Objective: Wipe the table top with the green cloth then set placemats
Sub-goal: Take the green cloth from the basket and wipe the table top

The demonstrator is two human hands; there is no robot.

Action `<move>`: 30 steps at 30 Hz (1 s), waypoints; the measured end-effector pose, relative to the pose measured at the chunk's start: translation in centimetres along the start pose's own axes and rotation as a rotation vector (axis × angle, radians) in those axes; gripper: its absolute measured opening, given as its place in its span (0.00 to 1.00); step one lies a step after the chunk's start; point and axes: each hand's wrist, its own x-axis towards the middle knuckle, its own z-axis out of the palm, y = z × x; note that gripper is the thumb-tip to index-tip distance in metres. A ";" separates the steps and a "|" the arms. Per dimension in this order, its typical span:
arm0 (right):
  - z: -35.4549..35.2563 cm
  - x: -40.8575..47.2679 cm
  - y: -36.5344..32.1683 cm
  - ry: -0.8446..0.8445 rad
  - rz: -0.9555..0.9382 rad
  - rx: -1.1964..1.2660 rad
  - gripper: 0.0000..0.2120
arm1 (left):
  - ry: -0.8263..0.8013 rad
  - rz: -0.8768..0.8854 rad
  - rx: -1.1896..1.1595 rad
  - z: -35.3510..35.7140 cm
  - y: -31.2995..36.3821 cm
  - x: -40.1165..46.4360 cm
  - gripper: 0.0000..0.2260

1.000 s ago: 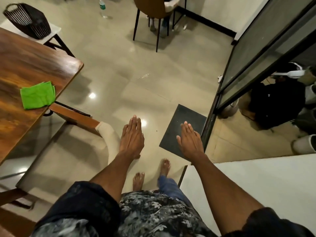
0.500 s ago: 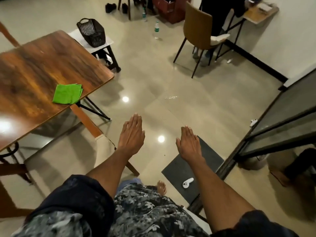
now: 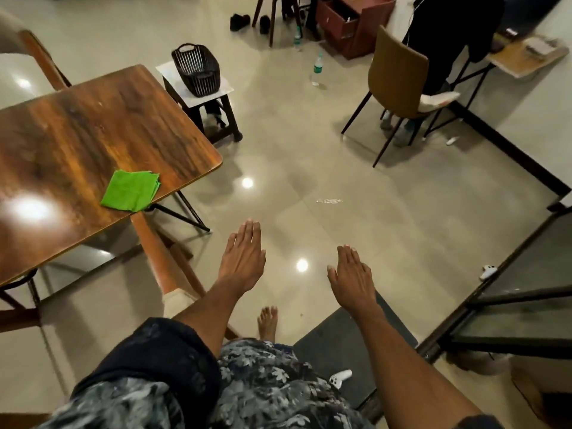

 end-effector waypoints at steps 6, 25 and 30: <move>-4.9 7.0 1.2 0.039 0.006 -0.054 0.30 | 0.055 0.052 -0.053 -2.6 2.2 6.7 0.31; -11.6 30.0 -4.5 -0.023 -0.455 -0.146 0.27 | 0.189 -0.436 -0.169 -7.8 -3.1 18.4 0.30; -12.7 34.2 -8.7 -0.062 -0.620 -0.159 0.28 | 0.198 -0.607 -0.190 -8.1 -4.3 18.6 0.31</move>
